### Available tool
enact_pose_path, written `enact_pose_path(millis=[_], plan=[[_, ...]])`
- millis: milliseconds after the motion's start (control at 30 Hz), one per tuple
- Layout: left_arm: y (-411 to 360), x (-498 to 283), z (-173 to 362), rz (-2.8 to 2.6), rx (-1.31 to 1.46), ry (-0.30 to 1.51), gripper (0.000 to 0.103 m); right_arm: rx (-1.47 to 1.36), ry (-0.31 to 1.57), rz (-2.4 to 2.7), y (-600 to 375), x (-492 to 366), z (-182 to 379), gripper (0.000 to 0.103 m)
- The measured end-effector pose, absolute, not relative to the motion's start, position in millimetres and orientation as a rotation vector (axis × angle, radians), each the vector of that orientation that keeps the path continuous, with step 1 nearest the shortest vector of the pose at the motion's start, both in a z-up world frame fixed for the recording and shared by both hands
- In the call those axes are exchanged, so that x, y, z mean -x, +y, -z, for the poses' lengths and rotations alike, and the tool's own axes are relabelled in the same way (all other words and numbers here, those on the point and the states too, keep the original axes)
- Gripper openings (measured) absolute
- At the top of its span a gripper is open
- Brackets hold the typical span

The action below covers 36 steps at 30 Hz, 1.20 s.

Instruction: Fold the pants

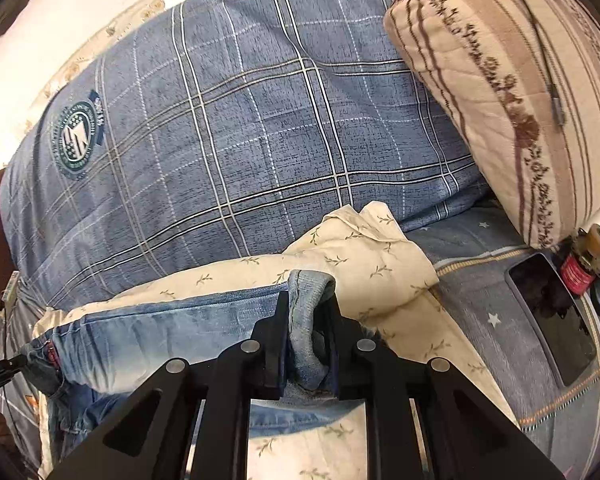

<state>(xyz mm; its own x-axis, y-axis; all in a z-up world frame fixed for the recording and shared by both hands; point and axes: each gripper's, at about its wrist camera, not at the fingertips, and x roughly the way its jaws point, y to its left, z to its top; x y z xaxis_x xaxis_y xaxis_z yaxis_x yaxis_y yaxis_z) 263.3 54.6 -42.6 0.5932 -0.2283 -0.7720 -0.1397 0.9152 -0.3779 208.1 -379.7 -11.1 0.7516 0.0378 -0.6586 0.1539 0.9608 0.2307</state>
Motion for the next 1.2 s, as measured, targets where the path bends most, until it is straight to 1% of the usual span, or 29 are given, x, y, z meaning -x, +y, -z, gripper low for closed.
enact_pose_path(millis=[333, 567, 667, 833, 867, 933, 967, 1167, 1200], plan=[[41, -212, 32, 0.075, 0.39, 0.887, 0.01, -0.356, 0.69, 0.041, -389, -160, 16, 0.014], [24, -156, 31, 0.128, 0.361, 0.84, 0.01, -0.41, 0.678, 0.044, -400, -112, 37, 0.015], [24, -134, 44, 0.159, 0.36, 0.874, 0.01, -0.455, 0.689, 0.068, -410, -93, 55, 0.015], [31, -110, 83, 0.162, 0.375, 1.007, 0.011, -0.518, 0.745, 0.113, -422, -72, 95, 0.017], [33, -107, 92, 0.161, 0.386, 1.04, 0.011, -0.524, 0.755, 0.12, -423, -70, 101, 0.017], [36, -101, 102, 0.158, 0.4, 1.086, 0.012, -0.532, 0.764, 0.132, -422, -65, 110, 0.023], [39, -97, 105, 0.155, 0.406, 1.098, 0.012, -0.539, 0.762, 0.139, -421, -61, 111, 0.024], [67, -67, 96, 0.204, 0.517, 1.105, 0.012, -0.543, 0.715, 0.216, -417, -23, 91, 0.03], [72, -63, 94, 0.21, 0.539, 1.097, 0.012, -0.546, 0.699, 0.215, -415, -14, 85, 0.034]])
